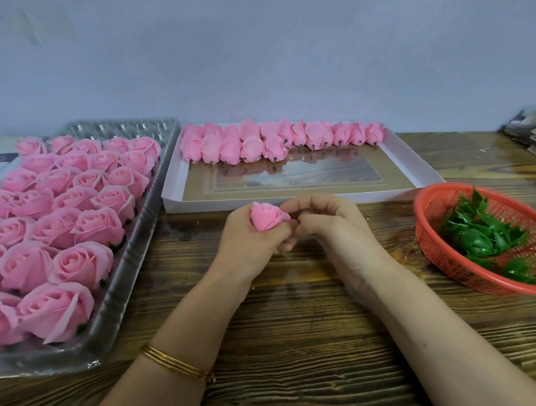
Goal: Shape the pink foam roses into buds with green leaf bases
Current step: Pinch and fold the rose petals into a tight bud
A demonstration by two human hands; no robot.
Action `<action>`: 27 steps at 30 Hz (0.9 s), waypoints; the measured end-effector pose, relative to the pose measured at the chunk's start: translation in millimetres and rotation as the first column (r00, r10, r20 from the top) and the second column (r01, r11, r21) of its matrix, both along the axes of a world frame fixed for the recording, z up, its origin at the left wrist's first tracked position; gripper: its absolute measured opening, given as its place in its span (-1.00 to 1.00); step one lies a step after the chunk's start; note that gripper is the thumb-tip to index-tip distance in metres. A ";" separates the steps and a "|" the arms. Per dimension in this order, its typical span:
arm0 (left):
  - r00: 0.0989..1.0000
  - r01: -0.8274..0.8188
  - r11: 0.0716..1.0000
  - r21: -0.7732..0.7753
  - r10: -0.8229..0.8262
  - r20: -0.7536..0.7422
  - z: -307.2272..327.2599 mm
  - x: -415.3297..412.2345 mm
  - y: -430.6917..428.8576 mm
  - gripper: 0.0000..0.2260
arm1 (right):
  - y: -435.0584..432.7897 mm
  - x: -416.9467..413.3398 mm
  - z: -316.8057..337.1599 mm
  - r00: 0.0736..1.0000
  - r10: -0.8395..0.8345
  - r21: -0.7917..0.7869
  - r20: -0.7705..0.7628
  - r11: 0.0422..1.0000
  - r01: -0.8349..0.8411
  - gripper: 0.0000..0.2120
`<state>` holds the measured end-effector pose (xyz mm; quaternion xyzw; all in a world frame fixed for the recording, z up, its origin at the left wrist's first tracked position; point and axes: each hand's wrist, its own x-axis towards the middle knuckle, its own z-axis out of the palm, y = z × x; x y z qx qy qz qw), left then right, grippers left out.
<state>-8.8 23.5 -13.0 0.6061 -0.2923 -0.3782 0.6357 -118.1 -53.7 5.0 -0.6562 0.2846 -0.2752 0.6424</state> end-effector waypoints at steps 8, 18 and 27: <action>0.987 0.063 0.998 -0.014 -0.060 0.148 1.9 -5.4 -0.9 -0.78 | 0.8 -0.6 4.3 0.987 0.048 -0.034 0.156 0.998 -0.043 -0.71; 0.995 0.016 0.997 -0.069 -0.009 0.103 4.2 -4.2 -1.7 -0.84 | 6.7 2.7 0.9 0.989 -0.035 -0.037 0.145 0.998 0.041 -0.66; 0.976 -0.095 0.983 -0.157 0.061 -0.211 8.7 -1.3 -3.8 -0.94 | 9.4 4.9 -0.6 0.999 0.038 -0.094 -0.005 0.995 -0.038 -0.72</action>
